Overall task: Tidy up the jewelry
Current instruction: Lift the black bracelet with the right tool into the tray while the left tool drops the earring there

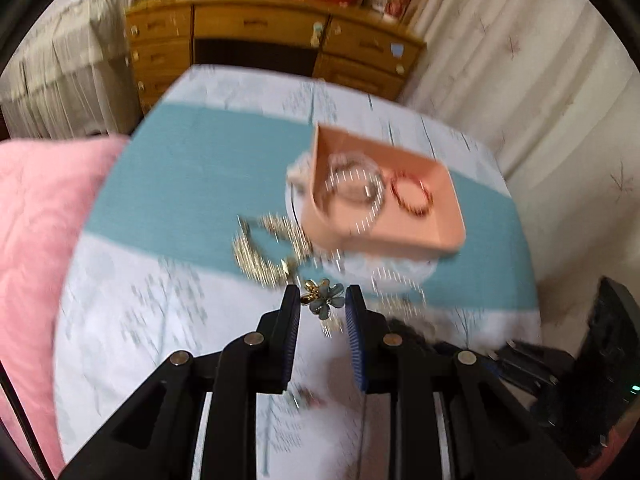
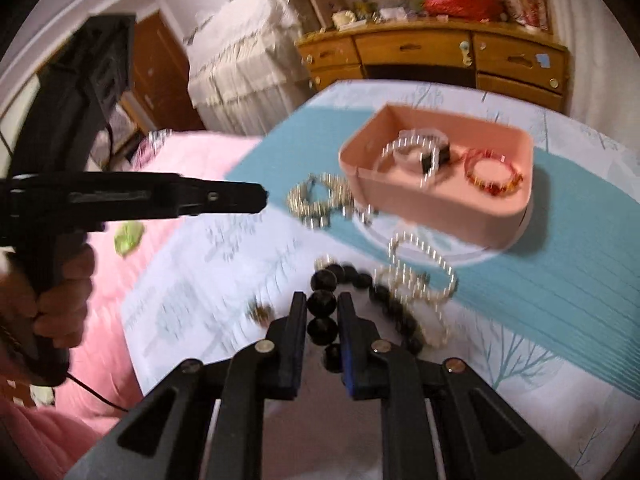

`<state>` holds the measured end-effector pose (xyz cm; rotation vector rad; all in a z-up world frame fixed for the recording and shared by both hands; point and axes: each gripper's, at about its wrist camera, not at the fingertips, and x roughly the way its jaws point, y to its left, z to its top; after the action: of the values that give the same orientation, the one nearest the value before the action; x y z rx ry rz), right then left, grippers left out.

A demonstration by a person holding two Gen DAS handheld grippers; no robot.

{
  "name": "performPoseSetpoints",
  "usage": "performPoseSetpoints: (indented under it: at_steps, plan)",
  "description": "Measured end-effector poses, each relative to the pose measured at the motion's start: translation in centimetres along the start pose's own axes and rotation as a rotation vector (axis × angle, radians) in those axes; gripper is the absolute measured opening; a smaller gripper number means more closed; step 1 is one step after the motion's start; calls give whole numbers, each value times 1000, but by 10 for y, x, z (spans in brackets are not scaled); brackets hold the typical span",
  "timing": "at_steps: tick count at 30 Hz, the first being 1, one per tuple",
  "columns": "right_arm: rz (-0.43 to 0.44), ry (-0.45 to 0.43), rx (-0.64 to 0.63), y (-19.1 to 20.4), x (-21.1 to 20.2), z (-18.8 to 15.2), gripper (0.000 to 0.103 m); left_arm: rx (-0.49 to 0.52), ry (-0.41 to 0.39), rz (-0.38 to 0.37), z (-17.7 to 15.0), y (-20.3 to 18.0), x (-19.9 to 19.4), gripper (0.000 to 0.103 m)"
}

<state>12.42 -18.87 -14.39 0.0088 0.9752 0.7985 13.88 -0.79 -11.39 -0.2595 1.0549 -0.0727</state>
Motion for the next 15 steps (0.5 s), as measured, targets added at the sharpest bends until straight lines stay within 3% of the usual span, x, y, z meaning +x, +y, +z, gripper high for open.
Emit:
performPoseSetpoints:
  at_steps: [5,10,15]
  plan:
    - [13,-99,37,-4,-13,26,15,38,-102,21,38,-4,-1,21]
    - [20,-206,37,-9,-20,56,15,76,-144,28,67,-9,4,21]
    - [-45,-297,21,-14,-25,85,15,102,-162,-3,88,-18,11,21]
